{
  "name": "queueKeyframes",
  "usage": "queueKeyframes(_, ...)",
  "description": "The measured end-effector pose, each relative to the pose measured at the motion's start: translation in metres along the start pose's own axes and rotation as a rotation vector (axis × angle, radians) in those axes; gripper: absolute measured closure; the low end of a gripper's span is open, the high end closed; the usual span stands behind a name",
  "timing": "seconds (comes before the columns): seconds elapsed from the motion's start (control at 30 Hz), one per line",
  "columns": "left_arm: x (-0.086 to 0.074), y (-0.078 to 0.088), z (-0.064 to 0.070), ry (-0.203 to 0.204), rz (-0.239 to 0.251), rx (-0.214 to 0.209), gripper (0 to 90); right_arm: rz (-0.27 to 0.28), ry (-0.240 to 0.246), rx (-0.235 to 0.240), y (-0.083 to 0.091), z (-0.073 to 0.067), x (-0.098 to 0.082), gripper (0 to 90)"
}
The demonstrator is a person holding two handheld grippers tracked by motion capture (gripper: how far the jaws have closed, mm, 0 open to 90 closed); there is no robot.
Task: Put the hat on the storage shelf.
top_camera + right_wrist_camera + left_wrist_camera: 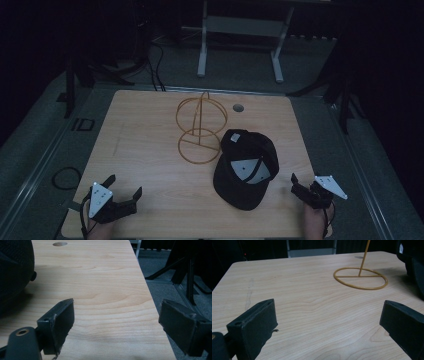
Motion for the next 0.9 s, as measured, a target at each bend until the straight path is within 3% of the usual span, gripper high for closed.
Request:
queueKeyframes(0.13, 0.0, 0.0, 0.0, -0.005, -0.004, 0.003, 1.5, -0.001, 0.002, 0.002, 0.0, 0.0, 0.0, 13.0)
queueKeyframes(0.37, 0.0, 0.0, 0.0, -0.014, -0.002, 0.011, 1.5, -0.023, -0.003, 0.06, 0.002, -0.006, 0.0, 12.9)
queueKeyframes(0.57, 0.0, -0.001, 0.0, -0.012, -0.001, 0.01, 1.5, -0.035, -0.019, 0.119, 0.013, -0.01, 0.014, 12.7)
queueKeyframes(0.7, 0.0, 0.0, 0.0, -0.012, 0.002, 0.007, 1.5, -0.048, -0.009, 0.12, 0.018, -0.012, 0.021, 12.8)
queueKeyframes(0.8, 0.001, 0.001, 0.0, -0.01, 0.006, 0.005, 1.5, -0.047, -0.048, 0.155, 0.026, -0.014, 0.032, 13.0)
queueKeyframes(0.9, 0.001, 0.001, -0.001, -0.011, 0.006, 0.006, 1.5, -0.033, -0.027, 0.169, 0.035, -0.018, 0.045, 12.9)
Point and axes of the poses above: each handheld gripper's, and its own axes: y roughly backward along the jaws, x roughly out of its top, z roughly to its right, the point moved 6 cm from there along -y, roughly forward along the jaws, and after that the axes turned 1 degree about y, right-handed, at the moved point
